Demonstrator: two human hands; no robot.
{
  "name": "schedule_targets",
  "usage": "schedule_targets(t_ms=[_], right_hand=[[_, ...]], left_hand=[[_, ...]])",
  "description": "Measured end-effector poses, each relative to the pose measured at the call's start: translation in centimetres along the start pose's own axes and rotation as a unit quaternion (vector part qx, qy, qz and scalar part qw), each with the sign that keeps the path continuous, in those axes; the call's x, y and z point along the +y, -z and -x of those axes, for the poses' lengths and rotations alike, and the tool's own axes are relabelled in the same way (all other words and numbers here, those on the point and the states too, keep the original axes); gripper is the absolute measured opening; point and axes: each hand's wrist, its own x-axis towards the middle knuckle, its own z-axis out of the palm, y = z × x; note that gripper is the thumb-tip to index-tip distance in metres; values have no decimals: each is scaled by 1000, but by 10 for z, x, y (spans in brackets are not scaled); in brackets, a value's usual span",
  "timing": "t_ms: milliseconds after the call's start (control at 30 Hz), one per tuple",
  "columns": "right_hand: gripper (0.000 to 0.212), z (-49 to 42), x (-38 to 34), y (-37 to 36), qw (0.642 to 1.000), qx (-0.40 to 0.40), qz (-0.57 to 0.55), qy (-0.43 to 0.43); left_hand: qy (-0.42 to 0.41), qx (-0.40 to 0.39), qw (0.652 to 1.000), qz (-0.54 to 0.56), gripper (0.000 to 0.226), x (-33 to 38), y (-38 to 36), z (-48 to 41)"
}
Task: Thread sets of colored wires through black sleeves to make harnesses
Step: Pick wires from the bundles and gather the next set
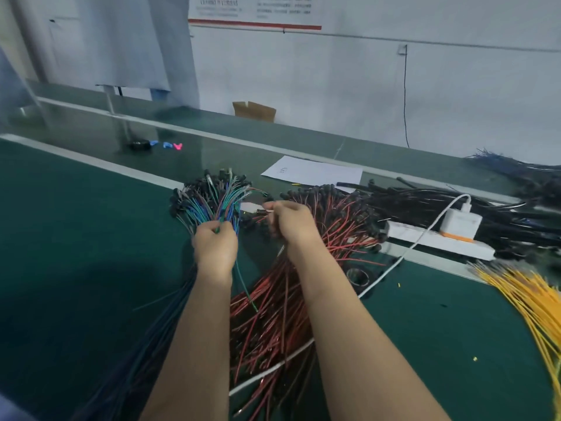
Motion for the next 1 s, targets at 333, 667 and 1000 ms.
schedule_targets(t_ms=[333,667,1000], right_hand=[[31,16,15,22,926,-82,369,24],[36,27,-43,69,963,25,-267,11],[31,92,-56,217,969,170,-148,96]], left_hand=[[-86,-9,964,-253,23,7,-21,-11],[-330,-202,917,-96,12,74,-62,69],[-356,-452,796,-187,23,85,-109,170]])
